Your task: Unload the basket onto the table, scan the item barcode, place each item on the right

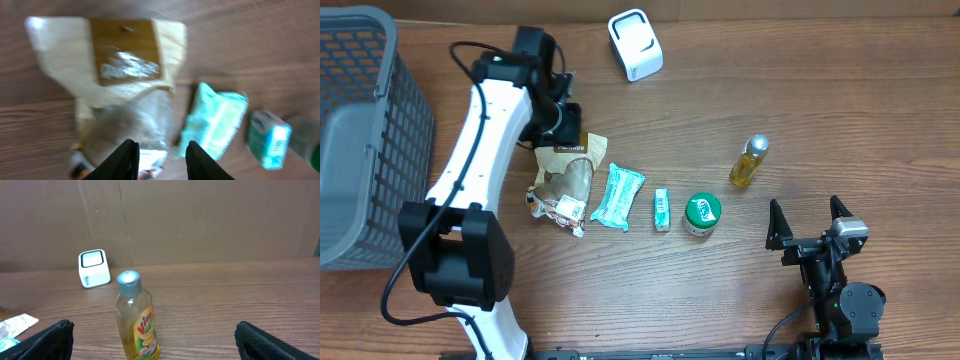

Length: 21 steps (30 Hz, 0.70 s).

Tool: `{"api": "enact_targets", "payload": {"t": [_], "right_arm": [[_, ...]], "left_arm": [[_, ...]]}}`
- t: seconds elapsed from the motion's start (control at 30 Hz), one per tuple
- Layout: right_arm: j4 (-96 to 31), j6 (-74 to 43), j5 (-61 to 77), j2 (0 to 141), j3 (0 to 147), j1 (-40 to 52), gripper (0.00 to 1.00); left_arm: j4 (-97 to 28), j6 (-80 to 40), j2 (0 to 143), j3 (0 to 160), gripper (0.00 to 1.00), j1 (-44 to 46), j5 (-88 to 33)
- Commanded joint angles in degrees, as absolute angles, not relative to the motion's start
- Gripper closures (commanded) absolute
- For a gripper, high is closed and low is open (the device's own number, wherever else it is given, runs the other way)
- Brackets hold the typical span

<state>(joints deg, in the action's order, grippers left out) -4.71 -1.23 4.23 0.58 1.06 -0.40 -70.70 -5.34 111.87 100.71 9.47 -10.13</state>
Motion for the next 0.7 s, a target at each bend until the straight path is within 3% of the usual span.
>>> {"api": "enact_targets", "payload": {"t": [0.0,0.33,0.5,0.67], "right_arm": [[-4.4,-0.8,4.1,0.2,0.4,-0.6,0.00],[-4.4,-0.8,4.1,0.2,0.4,-0.6,0.00],[-4.4,-0.8,4.1,0.2,0.4,-0.6,0.00],[-4.4,-0.8,4.1,0.2,0.4,-0.6,0.00]], "left_arm": [[-71.1,-3.8,111.6,97.8,0.65,13.8,-13.1],[-60.0,-9.2,111.7,81.1,0.66,22.2,-12.7],[-58.0,-10.5,111.7,79.2,0.77,22.2,-11.4],[-58.4,-10.8,111.7,79.2,0.77,22.7,-11.4]]}}
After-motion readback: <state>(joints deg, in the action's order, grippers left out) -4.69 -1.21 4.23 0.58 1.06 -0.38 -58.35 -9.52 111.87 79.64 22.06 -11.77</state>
